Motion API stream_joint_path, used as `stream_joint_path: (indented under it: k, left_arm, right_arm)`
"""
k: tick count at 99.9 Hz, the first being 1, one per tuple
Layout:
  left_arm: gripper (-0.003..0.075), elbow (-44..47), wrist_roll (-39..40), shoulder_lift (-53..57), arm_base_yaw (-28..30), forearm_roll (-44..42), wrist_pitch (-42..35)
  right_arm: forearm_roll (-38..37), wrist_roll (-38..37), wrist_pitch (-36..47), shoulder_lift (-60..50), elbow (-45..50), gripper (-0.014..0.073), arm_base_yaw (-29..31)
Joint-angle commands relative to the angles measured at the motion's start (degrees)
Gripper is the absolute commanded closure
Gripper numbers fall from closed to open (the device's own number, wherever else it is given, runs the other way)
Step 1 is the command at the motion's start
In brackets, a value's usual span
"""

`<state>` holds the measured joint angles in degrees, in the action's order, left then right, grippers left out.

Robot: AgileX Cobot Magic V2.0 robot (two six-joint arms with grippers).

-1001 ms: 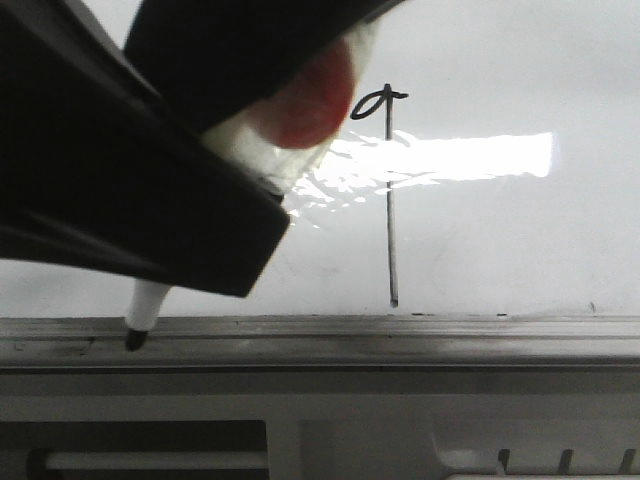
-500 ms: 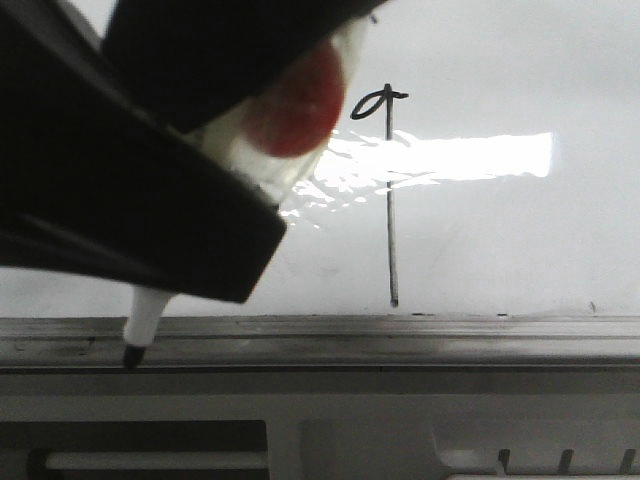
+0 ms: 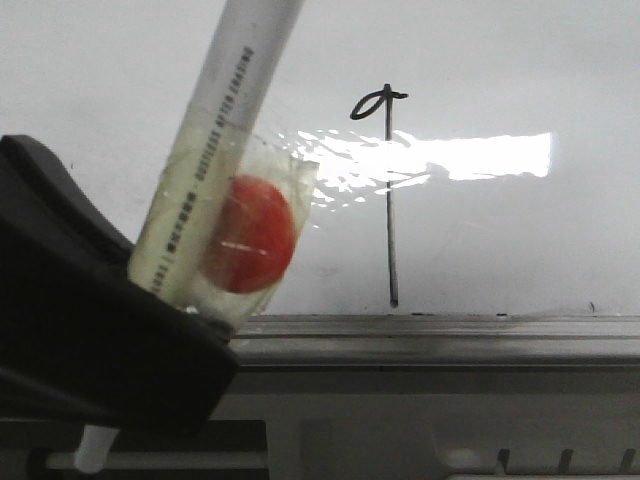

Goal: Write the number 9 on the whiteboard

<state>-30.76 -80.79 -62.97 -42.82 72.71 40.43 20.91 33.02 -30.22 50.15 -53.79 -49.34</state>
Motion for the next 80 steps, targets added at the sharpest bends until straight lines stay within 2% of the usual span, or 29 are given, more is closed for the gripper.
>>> stream_joint_path:
  k: [1,19,29,47,70,80]
  left_arm:
    - [0.0738,-1.38,0.53,0.7,-0.22,3.35,0.49]
    - [0.0739,-1.38,0.88,0.7,-0.22,3.35,-5.04]
    - [0.0739,-1.38,3.71,0.7,-0.22,6.39,-14.24]
    - [0.0739,-2.47,5.31,0.7,-1.49,20.71,-32.73]
    - [0.0739,-6.2,5.31,-3.76,-2.94,30.77,-37.52]
    - [0.0739,-8.18,5.31,-6.56,-2.94,31.64,-39.41]
  right_arm:
    - [0.67,-0.15,4.6,-2.27,-2.04,0.0649,0.37]
    - [0.67,-0.15,4.6,-6.09,-2.04,0.0649,0.37]
    - [0.67,-0.18,4.6,-8.2,-1.82,0.0649,0.37]
    - [0.54,-0.28,4.68,-10.08,0.38,0.0649,0.37]
    - [0.54,-1.04,6.06,-10.3,3.32,0.0649,0.37]
    - [0.54,-1.07,7.19,-10.3,3.77,0.0649,0.37]
